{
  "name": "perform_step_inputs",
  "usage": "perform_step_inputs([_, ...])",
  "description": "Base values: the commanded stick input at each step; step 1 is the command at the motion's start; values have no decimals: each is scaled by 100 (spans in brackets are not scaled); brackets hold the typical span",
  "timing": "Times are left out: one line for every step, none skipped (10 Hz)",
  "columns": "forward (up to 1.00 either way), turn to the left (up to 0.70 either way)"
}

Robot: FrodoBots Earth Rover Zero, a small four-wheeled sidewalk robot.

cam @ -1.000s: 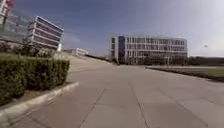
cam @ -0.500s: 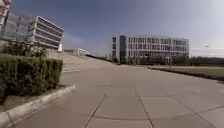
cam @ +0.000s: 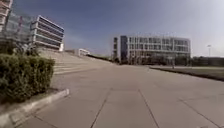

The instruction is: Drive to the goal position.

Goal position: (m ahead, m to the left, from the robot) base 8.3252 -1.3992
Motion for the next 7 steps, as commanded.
perform_step_inputs([70, 0])
perform_step_inputs([70, 0])
perform_step_inputs([70, 0])
perform_step_inputs([70, 0])
perform_step_inputs([70, 0])
perform_step_inputs([70, 0])
perform_step_inputs([70, 0])
